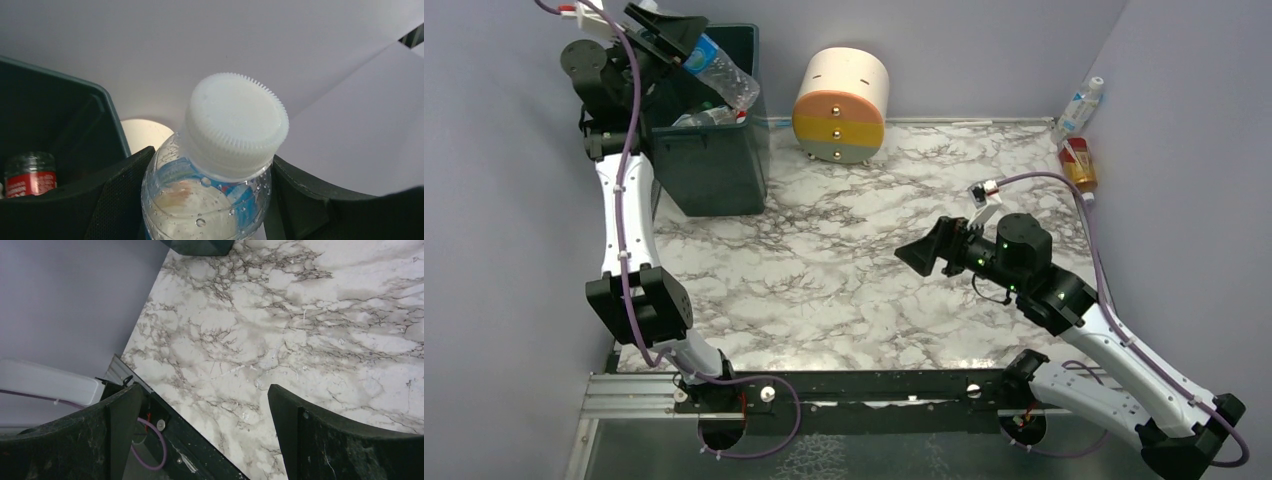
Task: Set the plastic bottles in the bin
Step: Place the plastic bottle in the trash bin.
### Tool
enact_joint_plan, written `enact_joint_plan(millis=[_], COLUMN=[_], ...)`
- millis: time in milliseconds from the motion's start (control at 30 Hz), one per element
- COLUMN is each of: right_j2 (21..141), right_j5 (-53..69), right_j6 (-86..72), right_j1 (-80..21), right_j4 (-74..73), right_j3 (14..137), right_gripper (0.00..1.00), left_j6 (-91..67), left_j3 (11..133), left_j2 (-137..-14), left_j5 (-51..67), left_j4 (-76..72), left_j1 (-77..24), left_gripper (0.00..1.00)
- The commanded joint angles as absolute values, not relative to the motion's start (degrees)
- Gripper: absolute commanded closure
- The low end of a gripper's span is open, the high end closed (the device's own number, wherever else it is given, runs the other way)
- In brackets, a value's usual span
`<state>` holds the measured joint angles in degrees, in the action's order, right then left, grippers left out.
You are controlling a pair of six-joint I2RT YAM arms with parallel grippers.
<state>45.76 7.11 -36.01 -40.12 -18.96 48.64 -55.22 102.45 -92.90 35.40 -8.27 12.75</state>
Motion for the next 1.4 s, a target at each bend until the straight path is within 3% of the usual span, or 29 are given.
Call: enact_joint_plan(millis=[0, 533, 900, 1367], right_j2=[45.7, 46.4, 46.1, 48.2], right_j5=[8.7, 10.4, 10.7, 7.4], right_j6=[-36.8, -38.1, -38.6, -37.7], right_j1=[-40.3, -40.2, -40.3, -40.3], right_j4=[-17.7, -15.1, -15.4, -16.9], right_j3=[46.9, 43.6, 43.1, 45.5], right_gripper=[0.01, 0.01, 0.0, 0.01], left_j6=[-61.2, -56.2, -53.5, -56.8], left_j3=[105.4, 98.1, 105.0, 99.7], left_j2=[-94.7, -94.8, -104.2, -98.0], left_j5=[38.6, 37.0, 34.8, 41.9], left_j4=[-15.6, -16.8, -12.7, -15.8], left_j1=[18.2, 20.7, 20.7, 19.5], left_gripper=[0.24, 0.24, 0.26, 0.16])
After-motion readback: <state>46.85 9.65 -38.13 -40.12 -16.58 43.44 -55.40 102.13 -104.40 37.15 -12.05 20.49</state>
